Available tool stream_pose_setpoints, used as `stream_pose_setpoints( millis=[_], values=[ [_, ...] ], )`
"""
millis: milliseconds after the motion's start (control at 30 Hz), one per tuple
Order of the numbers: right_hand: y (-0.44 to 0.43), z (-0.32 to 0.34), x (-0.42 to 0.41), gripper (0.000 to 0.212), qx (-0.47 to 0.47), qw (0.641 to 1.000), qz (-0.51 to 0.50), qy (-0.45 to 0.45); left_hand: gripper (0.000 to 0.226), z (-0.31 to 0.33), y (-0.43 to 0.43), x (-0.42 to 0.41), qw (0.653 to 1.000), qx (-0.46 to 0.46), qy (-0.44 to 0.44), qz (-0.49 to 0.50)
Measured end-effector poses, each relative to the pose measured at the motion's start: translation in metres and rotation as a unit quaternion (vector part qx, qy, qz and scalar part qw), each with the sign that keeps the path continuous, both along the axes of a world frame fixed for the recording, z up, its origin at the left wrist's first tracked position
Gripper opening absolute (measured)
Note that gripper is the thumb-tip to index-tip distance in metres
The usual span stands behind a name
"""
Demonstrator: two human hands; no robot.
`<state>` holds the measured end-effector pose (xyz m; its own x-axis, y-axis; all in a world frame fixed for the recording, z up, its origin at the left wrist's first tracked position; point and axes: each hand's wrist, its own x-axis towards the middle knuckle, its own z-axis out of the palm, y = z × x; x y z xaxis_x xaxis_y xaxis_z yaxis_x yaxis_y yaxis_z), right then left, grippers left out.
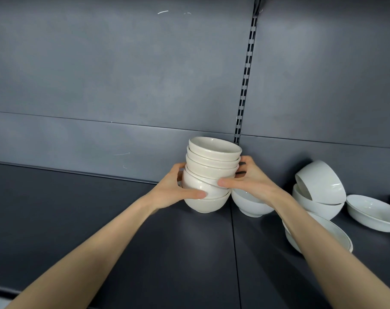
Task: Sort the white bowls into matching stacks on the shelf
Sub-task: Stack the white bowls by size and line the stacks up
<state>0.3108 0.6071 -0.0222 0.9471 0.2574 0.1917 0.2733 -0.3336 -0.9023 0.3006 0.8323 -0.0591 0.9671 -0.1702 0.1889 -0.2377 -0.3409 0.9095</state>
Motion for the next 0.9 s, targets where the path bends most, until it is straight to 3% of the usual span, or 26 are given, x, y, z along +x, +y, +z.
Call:
stream_pose_setpoints(
  millis=[333,500,667,900],
  values=[
    [0.010,-0.003,0.013,0.119,-0.001,0.999,0.050,0.021,0.083,0.005,0.005,0.007,0.998,0.019,0.040,-0.037],
    [0.009,-0.005,0.017,0.116,0.004,0.998,0.059,0.014,0.098,-0.004,0.007,0.009,0.999,-0.009,0.028,-0.024],
    [0.013,-0.008,0.017,0.102,0.033,0.999,0.030,-0.005,0.079,-0.012,0.005,0.008,0.998,-0.050,0.012,-0.024],
    [0.012,-0.012,0.016,0.089,0.040,0.999,-0.009,-0.003,0.083,-0.017,0.006,0.005,0.992,-0.090,0.033,-0.086]
  ],
)
